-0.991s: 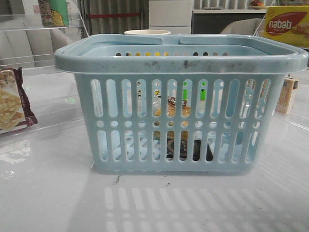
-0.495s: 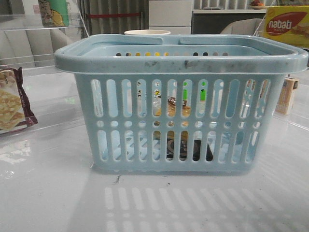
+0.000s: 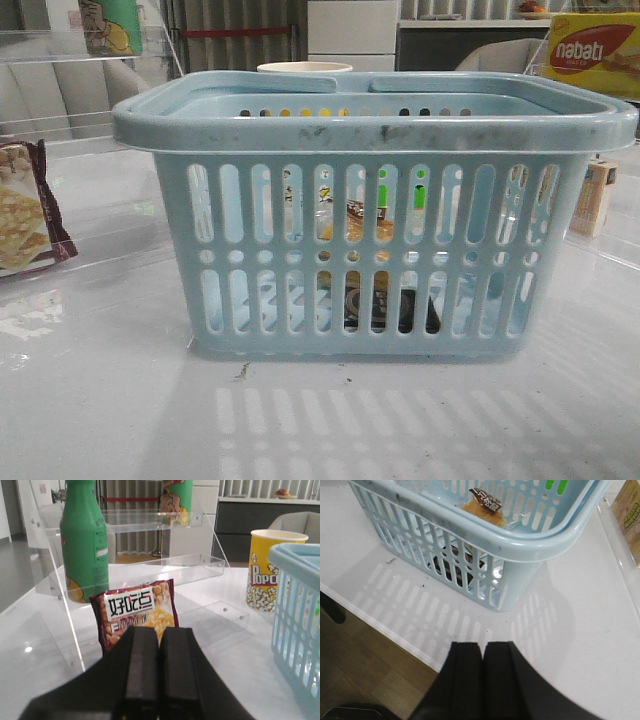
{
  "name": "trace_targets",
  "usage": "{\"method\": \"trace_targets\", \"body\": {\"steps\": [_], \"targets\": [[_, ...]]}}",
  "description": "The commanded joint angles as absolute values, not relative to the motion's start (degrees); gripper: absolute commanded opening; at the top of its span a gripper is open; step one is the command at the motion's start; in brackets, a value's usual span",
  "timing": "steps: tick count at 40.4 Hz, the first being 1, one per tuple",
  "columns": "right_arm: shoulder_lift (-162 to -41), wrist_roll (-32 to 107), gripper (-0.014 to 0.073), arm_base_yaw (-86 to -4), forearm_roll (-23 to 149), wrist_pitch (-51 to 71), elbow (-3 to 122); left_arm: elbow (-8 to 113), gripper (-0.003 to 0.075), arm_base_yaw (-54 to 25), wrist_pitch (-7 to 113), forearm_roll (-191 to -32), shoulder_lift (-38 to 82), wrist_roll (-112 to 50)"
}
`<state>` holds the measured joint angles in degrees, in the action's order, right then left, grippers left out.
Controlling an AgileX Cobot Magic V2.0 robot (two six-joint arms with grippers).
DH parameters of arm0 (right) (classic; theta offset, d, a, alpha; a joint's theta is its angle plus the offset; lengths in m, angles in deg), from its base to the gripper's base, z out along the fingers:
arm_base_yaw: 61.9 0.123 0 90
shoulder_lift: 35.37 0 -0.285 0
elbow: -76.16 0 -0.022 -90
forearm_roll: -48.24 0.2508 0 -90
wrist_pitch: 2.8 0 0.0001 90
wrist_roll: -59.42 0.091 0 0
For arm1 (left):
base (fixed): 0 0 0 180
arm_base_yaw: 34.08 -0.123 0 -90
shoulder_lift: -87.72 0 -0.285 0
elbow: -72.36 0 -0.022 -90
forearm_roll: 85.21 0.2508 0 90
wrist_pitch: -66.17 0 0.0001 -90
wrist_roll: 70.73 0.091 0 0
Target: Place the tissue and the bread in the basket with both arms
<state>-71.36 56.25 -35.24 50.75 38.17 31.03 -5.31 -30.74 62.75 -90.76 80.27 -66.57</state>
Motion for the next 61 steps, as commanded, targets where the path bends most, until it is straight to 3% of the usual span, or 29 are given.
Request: {"method": "trace_targets", "body": {"steps": [1, 45, 61], "targets": [[-71.50, 55.89, 0.0057, -35.29, 50.27, 34.35, 32.60, -5.18, 0.0091, -30.82, 69.58, -91.40, 81.24, -67.07], [-71.27, 55.89, 0.0057, -35.29, 50.27, 34.41, 32.60, -5.18, 0.0091, -30.82, 69.69, -91.40, 81.15, -67.07], [-62.00, 55.86, 0.0057, -50.12, 48.24, 29.82, 27.36, -5.18, 0.0091, -30.82, 69.69, -91.40, 81.15, -67.07]]}}
